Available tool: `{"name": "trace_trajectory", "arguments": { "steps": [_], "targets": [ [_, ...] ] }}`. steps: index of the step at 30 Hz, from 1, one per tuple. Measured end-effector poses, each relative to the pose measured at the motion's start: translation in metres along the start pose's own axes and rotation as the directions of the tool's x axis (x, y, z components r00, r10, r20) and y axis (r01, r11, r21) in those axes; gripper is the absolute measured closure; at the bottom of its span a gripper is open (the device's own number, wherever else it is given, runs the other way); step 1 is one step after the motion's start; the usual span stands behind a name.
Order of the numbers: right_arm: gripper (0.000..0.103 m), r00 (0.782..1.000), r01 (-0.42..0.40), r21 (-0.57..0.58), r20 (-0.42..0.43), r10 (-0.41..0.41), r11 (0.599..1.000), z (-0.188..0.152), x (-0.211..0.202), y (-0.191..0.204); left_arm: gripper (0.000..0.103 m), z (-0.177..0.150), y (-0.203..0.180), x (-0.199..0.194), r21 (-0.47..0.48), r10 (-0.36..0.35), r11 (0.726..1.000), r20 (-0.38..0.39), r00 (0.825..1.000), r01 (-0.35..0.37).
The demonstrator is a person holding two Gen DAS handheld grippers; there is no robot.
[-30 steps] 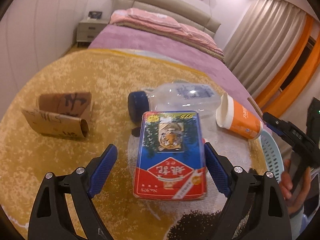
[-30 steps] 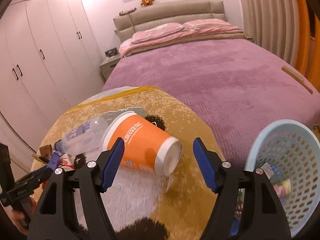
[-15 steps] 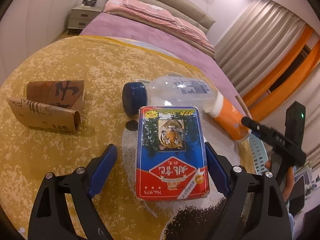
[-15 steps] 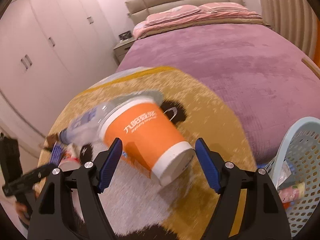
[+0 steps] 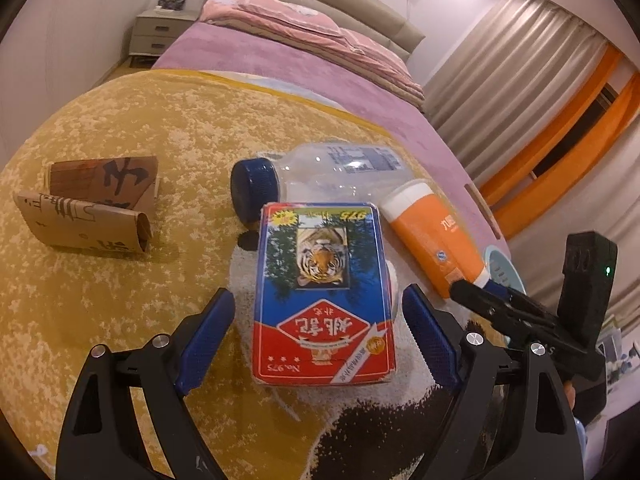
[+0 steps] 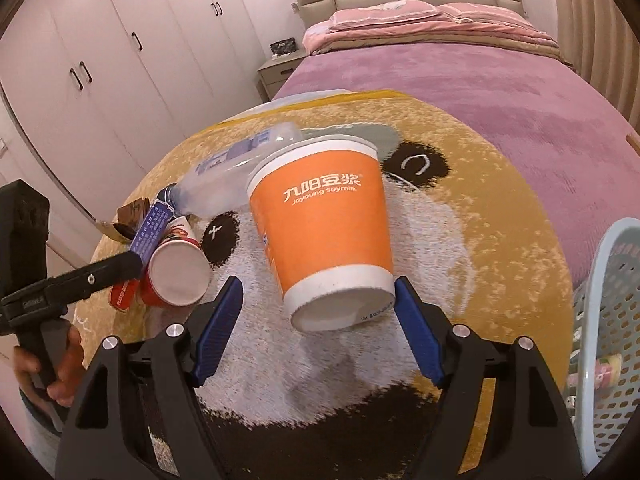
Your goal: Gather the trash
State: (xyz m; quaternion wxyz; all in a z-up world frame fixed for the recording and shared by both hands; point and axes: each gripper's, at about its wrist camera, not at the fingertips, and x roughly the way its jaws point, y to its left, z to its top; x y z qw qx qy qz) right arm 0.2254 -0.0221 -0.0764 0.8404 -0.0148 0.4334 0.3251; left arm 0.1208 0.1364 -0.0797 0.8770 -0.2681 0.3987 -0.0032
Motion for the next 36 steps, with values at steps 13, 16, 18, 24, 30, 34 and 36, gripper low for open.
{"name": "trace_trajectory", "arguments": {
  "steps": [13,16,18,24,30,34,36],
  "targets": [
    [0.043,0.999,0.027,0.019,0.035,-0.028,0.999,-0.003,-0.003,0.008,0.042,-0.006,-0.008,0.001,0.014,-0.019,1.0,0.0,1.0,0.019],
    [0.043,0.998,0.019,0.037,0.057,-0.021,0.999,-0.005,-0.014,0.006,0.042,-0.007,-0.012,-0.005,0.026,-0.031,0.999,0.02,0.999,0.03],
    [0.043,0.997,0.023,0.049,0.068,-0.026,0.999,-0.005,-0.02,0.004,0.042,-0.007,-0.018,-0.012,0.035,-0.042,0.999,0.037,0.998,0.04],
    [0.043,0.988,0.025,0.077,0.148,-0.036,0.997,-0.006,-0.055,-0.003,0.042,-0.003,-0.041,-0.031,0.085,-0.064,0.995,0.081,0.995,0.057],
    [0.043,0.972,0.061,0.106,0.22,-0.083,0.993,-0.008,-0.089,-0.016,0.042,0.001,-0.076,-0.038,0.157,-0.099,0.984,0.097,0.99,0.083],
    [0.043,0.963,0.072,0.139,0.249,-0.105,0.988,-0.013,-0.108,-0.031,0.042,0.001,-0.097,-0.034,0.191,-0.141,0.974,0.086,0.986,0.123],
    [0.043,0.959,0.077,0.155,0.26,-0.116,0.985,-0.016,-0.117,-0.039,0.042,0.001,-0.106,-0.031,0.206,-0.157,0.969,0.077,0.985,0.138]
  ]
}}
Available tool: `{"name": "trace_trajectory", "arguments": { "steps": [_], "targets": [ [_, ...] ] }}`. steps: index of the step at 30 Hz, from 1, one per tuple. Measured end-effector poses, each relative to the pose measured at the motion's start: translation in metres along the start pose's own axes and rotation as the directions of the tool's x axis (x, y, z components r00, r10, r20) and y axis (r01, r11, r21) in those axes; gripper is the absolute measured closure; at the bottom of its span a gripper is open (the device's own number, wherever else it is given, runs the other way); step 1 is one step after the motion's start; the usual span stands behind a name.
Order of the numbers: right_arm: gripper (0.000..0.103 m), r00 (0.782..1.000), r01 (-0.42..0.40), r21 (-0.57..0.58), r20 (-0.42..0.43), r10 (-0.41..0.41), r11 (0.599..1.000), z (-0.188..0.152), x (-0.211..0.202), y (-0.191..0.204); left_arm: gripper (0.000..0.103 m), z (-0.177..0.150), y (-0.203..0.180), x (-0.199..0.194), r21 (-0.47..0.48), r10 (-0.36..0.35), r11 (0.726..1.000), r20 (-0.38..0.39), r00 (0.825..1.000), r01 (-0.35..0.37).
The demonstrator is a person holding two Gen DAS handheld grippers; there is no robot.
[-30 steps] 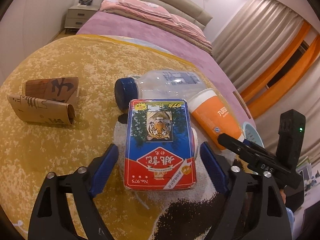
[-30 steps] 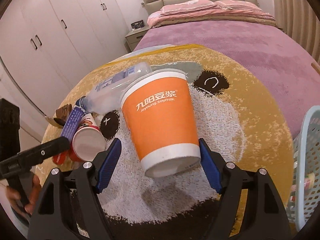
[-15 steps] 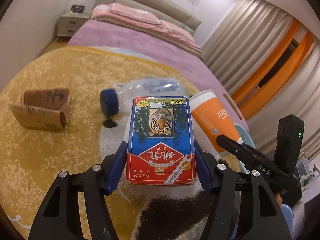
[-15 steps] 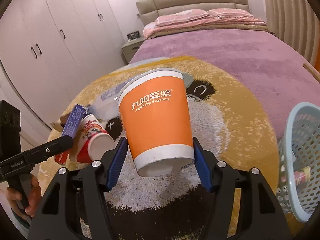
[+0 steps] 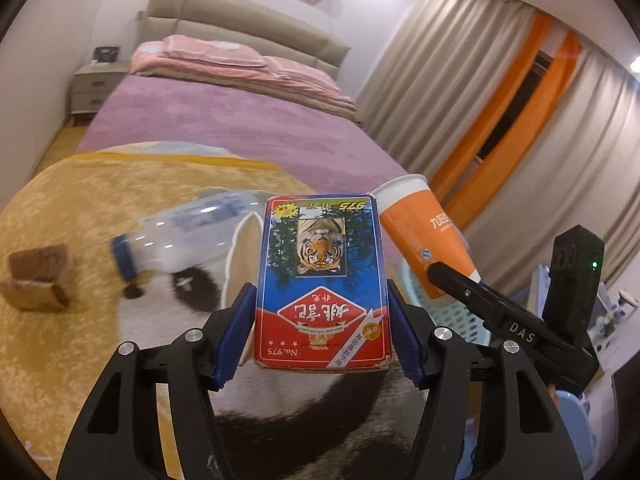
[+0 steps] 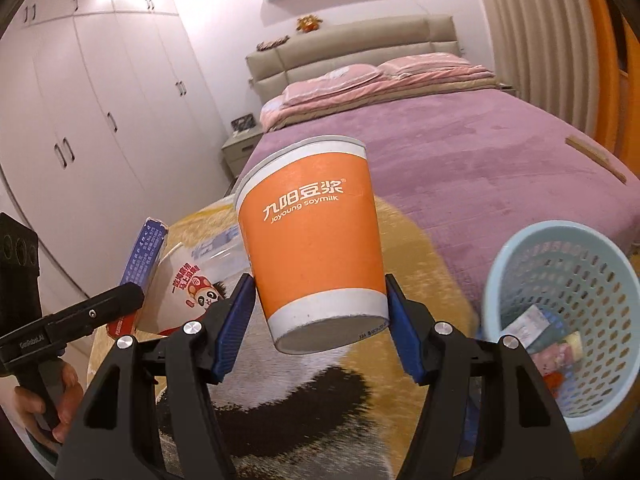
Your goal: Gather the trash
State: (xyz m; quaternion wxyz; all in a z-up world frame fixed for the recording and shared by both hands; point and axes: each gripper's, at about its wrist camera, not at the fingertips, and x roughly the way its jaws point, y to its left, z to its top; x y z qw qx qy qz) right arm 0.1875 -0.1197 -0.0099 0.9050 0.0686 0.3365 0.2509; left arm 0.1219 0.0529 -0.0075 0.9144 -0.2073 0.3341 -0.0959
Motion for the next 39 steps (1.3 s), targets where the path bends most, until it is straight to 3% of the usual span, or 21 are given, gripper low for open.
{"name": "trace_trajectory", "arguments": {
  "steps": [10,13,16,22,25,29,31,39],
  "targets": [
    [0.043,0.999,0.038,0.126,0.03,-0.042,0.991,-0.001,-0.031,-0.058,0.042,-0.005,-0.03,0.037,0.056,-0.083,0.995,-0.071,0.994,0.087],
    [0.043,0.998,0.05,0.14,0.033,-0.055,0.989,-0.001,-0.036,-0.071,0.042,-0.015,-0.019,0.051,0.027,-0.063,0.997,-0.119,0.991,0.067],
    [0.043,0.998,0.051,0.147,0.031,-0.056,0.988,-0.003,-0.037,-0.075,0.042,-0.021,-0.012,0.045,0.023,-0.06,0.998,-0.118,0.991,0.063],
    [0.043,0.999,0.033,0.139,0.035,-0.039,0.99,-0.006,-0.036,-0.064,0.041,-0.025,0.013,0.012,0.01,-0.04,0.999,-0.103,0.994,0.042],
    [0.043,0.999,0.019,0.131,0.03,-0.024,0.991,-0.008,-0.031,-0.058,0.032,-0.033,0.036,-0.004,-0.035,-0.029,0.999,-0.102,0.994,0.025],
    [0.043,1.0,0.005,0.115,0.016,-0.007,0.993,-0.009,-0.023,-0.046,0.036,-0.04,0.061,-0.018,-0.111,-0.022,0.994,-0.089,0.996,0.012],
    [0.043,1.0,0.001,0.103,0.016,-0.003,0.995,-0.008,-0.021,-0.04,0.044,-0.04,0.07,-0.024,-0.127,-0.022,0.992,-0.079,0.997,0.012],
    [0.043,1.0,-0.016,0.074,0.012,0.015,0.997,-0.007,-0.017,-0.022,0.039,-0.044,0.074,-0.041,-0.1,0.019,0.995,-0.06,0.998,-0.025]
  ]
}}
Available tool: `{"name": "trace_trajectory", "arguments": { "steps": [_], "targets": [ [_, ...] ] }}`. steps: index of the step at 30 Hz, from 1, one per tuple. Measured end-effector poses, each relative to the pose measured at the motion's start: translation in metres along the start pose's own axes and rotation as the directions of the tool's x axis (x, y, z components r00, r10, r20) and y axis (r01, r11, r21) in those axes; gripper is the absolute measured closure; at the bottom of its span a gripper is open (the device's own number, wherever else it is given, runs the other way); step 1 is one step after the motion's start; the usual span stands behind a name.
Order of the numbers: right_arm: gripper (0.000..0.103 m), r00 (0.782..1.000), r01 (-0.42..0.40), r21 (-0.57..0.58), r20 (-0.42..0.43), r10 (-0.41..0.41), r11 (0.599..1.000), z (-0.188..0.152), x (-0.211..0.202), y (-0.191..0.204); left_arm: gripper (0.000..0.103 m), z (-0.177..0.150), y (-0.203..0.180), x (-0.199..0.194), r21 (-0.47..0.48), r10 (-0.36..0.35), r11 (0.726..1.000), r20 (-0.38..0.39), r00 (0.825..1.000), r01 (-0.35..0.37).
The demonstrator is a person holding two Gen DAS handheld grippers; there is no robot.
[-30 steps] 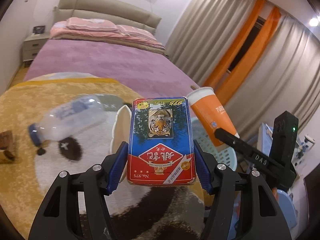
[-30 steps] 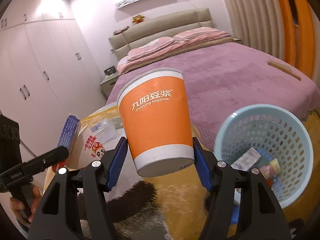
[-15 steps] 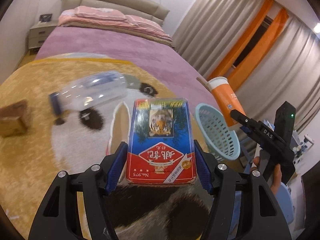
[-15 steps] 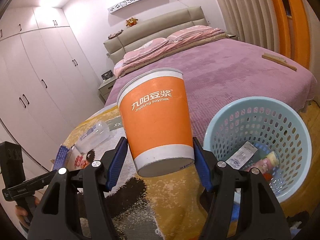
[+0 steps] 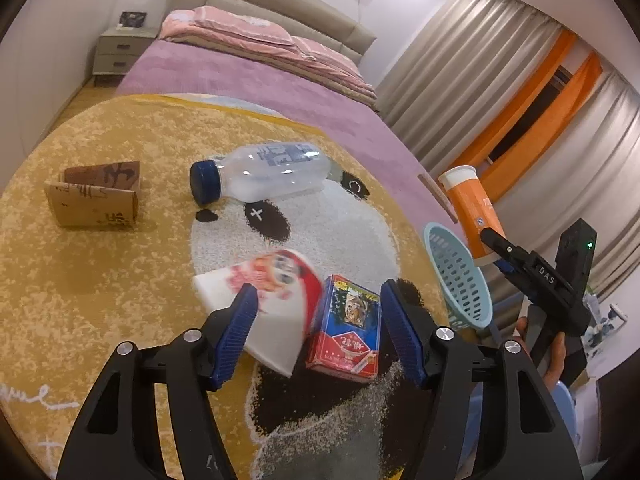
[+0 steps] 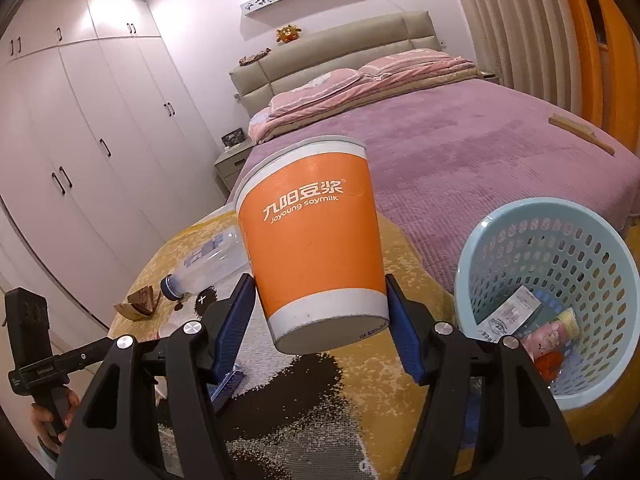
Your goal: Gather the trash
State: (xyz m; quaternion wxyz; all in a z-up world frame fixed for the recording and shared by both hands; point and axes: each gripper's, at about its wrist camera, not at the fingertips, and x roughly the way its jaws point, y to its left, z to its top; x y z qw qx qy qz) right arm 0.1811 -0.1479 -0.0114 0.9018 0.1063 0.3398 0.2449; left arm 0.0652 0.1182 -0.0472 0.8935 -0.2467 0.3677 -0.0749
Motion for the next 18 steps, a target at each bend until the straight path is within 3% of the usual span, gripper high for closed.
{"name": "trace_trajectory", "arguments": {
  "steps": [4,7,11,15,18],
  "targets": [
    [0.043,1.0,-0.001,-0.002,-0.005,0.001,1.0,-0.001,0.0,-0.001,0.031,-0.008,-0.02,0.009,0.072,-0.019,0.997,-0.034,0.999,0.022],
    [0.043,1.0,-0.003,0.003,-0.012,0.003,1.0,-0.002,0.002,-0.004,0.031,-0.018,-0.038,0.024,0.119,-0.053,0.991,-0.091,0.994,0.063],
    [0.043,1.0,-0.001,0.008,-0.015,0.001,1.0,-0.004,0.001,-0.008,0.031,-0.029,-0.05,0.051,0.167,0.054,0.985,-0.135,0.989,-0.031],
    [0.043,1.0,0.004,0.016,-0.015,-0.004,1.0,-0.005,-0.001,-0.012,0.023,-0.031,-0.052,0.068,0.162,0.06,0.986,-0.17,0.984,-0.032],
    [0.043,1.0,0.006,0.022,-0.011,-0.006,1.0,-0.005,-0.003,-0.013,0.023,-0.032,-0.06,0.081,0.206,0.117,0.975,-0.179,0.977,-0.079]
  ]
}}
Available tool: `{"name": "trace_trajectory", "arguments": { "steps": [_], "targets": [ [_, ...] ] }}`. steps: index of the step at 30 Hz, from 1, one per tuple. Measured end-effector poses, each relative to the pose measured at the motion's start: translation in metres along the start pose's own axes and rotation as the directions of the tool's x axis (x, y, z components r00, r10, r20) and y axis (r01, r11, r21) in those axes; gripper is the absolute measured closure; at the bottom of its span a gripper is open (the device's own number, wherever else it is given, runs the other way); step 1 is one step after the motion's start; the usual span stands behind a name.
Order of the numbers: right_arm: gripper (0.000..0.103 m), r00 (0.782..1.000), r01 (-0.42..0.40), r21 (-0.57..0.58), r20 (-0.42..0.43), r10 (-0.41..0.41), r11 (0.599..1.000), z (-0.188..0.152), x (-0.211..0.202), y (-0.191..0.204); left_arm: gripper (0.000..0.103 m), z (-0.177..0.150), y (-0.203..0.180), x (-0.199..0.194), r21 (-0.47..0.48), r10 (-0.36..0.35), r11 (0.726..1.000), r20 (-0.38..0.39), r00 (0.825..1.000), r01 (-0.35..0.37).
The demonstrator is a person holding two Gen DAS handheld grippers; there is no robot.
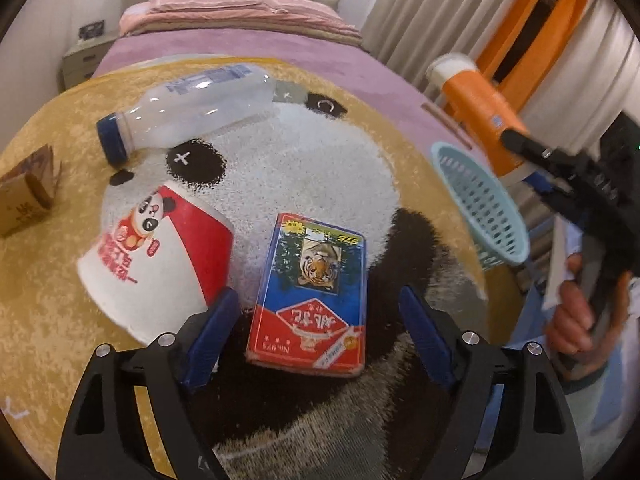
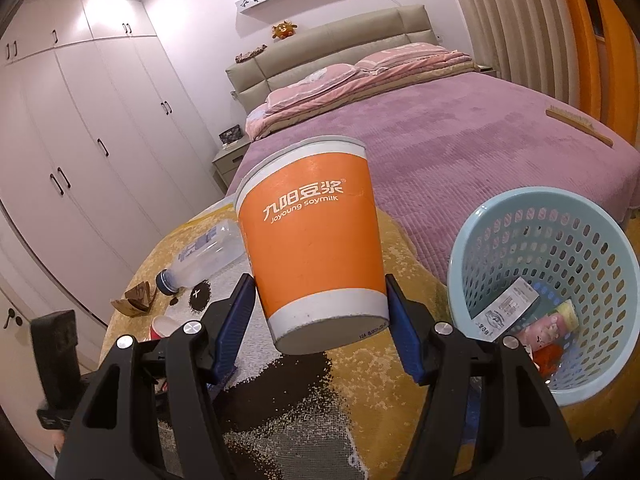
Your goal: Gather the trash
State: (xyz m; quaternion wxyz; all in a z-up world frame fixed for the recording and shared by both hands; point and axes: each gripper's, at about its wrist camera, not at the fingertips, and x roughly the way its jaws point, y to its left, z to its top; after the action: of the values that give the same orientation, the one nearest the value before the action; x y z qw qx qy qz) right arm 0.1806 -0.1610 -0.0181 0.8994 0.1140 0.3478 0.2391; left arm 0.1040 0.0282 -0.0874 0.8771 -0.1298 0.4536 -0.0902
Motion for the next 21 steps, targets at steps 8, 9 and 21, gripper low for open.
{"name": "trace_trajectory", "arguments": {
  "steps": [8,9,21],
  "targets": [
    [0.043,1.0,0.015,0.012,0.025,-0.016,1.0,0.004,-0.011,-0.011,0.042,-0.001,-0.028,0.022,0.11,0.106,0.989,-0.032,0.994,-0.101],
    [0.043,0.999,0.017,0.015,0.029,-0.018,1.0,0.005,-0.012,-0.013,0.042,-0.001,-0.031,0.022,0.116,0.107,0.988,-0.03,0.994,-0.103],
    [0.043,0.985,0.109,0.073,0.126,-0.117,0.991,0.017,-0.053,-0.054,0.042,0.056,-0.107,0.012,0.213,-0.047,0.977,0.094,0.994,0.026]
  ]
}}
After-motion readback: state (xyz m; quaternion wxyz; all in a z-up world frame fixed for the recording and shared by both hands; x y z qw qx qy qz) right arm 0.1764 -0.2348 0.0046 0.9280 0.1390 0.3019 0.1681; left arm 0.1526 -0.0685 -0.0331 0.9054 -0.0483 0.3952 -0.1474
